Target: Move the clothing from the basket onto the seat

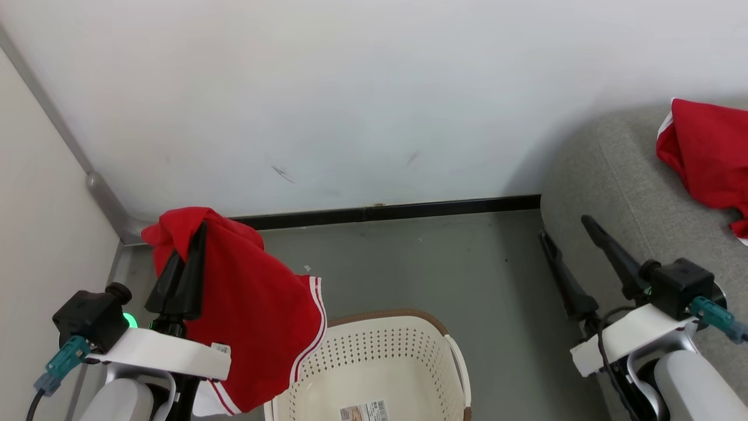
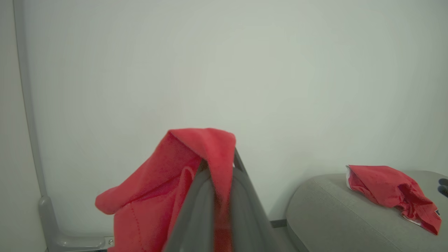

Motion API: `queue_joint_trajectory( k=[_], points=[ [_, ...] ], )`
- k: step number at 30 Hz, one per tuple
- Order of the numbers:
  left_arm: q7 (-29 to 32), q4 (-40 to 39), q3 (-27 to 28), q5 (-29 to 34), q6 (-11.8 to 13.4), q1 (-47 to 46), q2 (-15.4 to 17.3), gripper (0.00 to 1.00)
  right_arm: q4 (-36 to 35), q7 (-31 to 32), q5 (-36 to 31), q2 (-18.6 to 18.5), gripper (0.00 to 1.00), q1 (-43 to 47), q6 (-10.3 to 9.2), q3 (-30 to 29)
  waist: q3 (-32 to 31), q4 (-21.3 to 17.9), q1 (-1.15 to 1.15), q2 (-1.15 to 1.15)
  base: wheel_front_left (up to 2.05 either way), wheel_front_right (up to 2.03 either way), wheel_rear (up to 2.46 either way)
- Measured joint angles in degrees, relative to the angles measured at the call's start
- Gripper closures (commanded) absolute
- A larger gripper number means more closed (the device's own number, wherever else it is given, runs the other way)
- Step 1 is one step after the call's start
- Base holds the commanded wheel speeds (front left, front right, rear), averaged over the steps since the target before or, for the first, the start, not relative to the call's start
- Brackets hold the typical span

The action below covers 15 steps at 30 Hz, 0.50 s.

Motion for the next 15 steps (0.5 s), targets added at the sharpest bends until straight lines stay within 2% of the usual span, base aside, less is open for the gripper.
queue_joint_trajectory(
  k=[7,15],
  points=[
    [0.0,-2.44,-0.2,0.04,0.0,0.75,0.48,1.0,-0.15,0.0,1.33,0.05,0.0,0.66,0.0,2.22,-1.42,-0.2,0.0,0.0,0.0,0.0,0.0],
    [1.12,-6.28,-2.64,1.51,-0.42,0.32,1.53,1.0,-1.58,0.0,4.04,-0.13,0.0,0.68,0.0,8.22,-1.97,-0.66,0.0,0.0,0.0,0.0,0.0]
  ],
)
